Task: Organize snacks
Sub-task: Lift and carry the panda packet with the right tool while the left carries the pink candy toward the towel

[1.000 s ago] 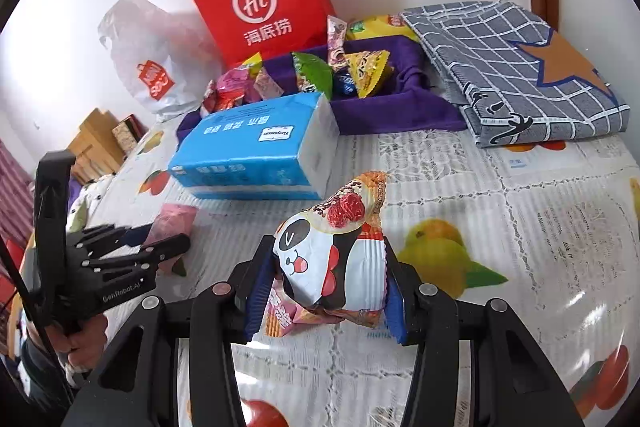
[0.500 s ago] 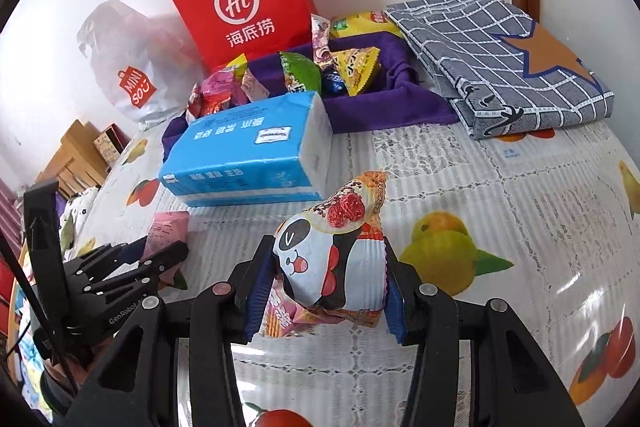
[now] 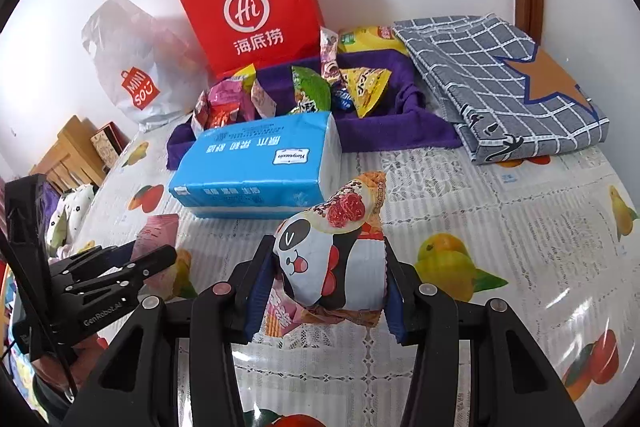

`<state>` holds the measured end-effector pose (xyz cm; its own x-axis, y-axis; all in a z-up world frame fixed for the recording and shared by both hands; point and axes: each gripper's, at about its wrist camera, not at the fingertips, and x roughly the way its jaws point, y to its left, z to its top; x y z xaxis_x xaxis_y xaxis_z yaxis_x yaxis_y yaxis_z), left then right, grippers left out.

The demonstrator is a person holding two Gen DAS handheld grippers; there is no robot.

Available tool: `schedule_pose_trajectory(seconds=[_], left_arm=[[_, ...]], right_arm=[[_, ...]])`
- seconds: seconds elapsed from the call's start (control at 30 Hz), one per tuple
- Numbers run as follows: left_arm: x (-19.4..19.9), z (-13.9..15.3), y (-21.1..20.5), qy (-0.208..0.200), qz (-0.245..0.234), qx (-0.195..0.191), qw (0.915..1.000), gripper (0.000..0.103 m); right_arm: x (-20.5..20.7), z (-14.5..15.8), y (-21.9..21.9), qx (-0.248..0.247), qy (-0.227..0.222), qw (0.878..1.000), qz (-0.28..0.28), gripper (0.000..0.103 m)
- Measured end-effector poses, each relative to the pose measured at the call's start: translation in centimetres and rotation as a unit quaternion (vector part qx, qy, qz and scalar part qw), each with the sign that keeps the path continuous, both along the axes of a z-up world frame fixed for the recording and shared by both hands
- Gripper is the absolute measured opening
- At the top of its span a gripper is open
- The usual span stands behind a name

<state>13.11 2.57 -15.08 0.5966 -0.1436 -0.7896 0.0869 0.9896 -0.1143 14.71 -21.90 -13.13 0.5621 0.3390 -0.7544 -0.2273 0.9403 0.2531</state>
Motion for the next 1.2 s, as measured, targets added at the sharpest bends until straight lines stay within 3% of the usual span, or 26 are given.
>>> schedule_pose_trajectory(seconds=[0.23, 0.63, 1.2], left_arm=[[-0.5, 2.3, 0.5, -0.010, -0.008, -0.019, 0.9997, 0.035], [-0.5, 5.9, 0.8, -0.034, 0.007, -0.004, 0.9994, 0.035], [-0.7, 9.0, 0.7, -0.053, 0.015, 0.001, 0.9985, 0.035]], right_arm=[[-0.4, 1.4, -0.3, 0.001, -0.014, 1.000, -0.007, 0.048], [-1.3, 4.3, 0.5, -0.008, -0.042, 0.999, -0.003, 0.048], [-2.4, 7.3, 1.2, -0.010, -0.072, 0.997, 0.012, 0.048]])
